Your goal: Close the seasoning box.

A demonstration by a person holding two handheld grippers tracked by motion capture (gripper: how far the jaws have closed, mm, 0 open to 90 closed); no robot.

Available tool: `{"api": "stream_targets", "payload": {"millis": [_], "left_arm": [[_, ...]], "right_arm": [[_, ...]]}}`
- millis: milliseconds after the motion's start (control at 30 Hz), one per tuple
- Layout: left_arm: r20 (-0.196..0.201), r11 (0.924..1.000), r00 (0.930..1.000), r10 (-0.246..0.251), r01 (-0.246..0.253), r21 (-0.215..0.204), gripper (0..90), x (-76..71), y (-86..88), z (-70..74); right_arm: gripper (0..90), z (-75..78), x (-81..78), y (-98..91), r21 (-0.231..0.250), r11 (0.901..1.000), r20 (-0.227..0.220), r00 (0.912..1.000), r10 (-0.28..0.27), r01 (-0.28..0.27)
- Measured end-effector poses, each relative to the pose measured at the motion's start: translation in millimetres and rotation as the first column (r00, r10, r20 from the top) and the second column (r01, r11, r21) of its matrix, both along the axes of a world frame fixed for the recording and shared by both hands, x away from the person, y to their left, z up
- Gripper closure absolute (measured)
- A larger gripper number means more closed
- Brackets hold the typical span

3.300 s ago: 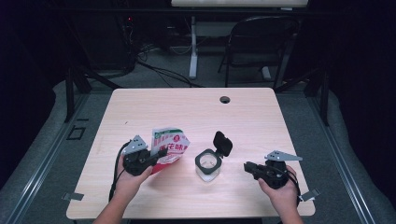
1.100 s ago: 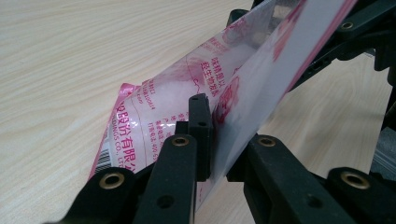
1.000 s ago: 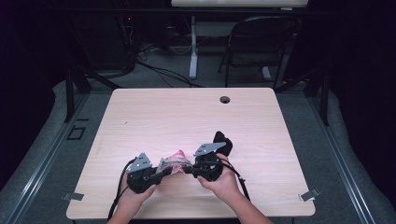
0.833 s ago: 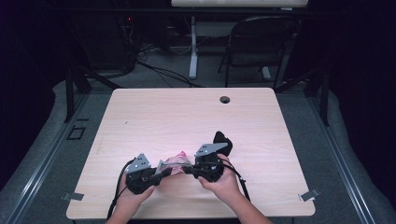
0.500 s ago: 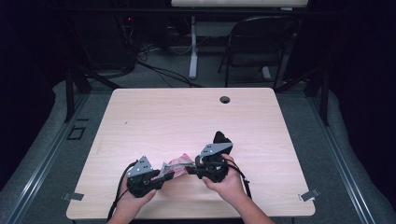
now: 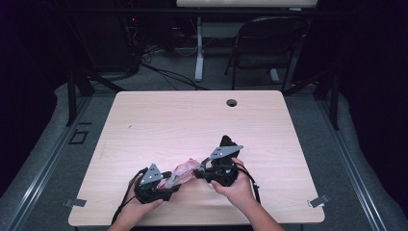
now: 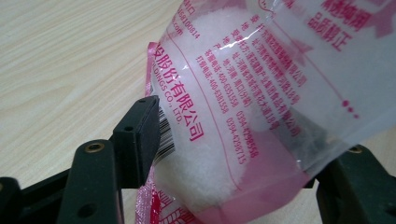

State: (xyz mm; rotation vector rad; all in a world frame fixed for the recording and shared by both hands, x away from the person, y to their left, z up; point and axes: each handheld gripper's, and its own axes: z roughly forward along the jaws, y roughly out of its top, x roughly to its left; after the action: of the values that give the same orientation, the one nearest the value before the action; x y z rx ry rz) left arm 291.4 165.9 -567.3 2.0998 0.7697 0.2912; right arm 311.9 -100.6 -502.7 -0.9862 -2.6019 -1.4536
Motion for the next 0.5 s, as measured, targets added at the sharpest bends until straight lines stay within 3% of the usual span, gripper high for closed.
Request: {"api": "stream_targets", "payload": {"millis": [233,300,433,500], "left_arm": [[-0.005,0.9999,0.9999,0.010,-0.010,-0.011,36.3,3.7,0.2,-6.2],[-0.010,0.9997,0.9997,0.025,-0.025,-0.006,34.8,3.7,-1.4,-7.6],[-0.061,0.9994,0.9976,0.031,-0.030,0.018,32.1,6.5,-5.1,-15.1],[-0.056,0.9988,0.9978,0.035,-0.033,0.036,30.3,7.3,-8.4,-18.2]], "right_arm": [[90.0,-0.6,0.6,-1.2,0.003,1.0000,-0.001,1.0000,0.001,-0.001],[90.0,-0.5,0.7,-1.4,0.003,1.0000,0.000,1.0000,-0.001,0.001],[90.0,-0.5,1.2,-1.4,0.018,0.9998,-0.012,0.9999,-0.007,0.007],[90.0,-0.4,1.4,-1.2,0.021,0.9998,-0.014,0.9999,-0.008,0.008]]}}
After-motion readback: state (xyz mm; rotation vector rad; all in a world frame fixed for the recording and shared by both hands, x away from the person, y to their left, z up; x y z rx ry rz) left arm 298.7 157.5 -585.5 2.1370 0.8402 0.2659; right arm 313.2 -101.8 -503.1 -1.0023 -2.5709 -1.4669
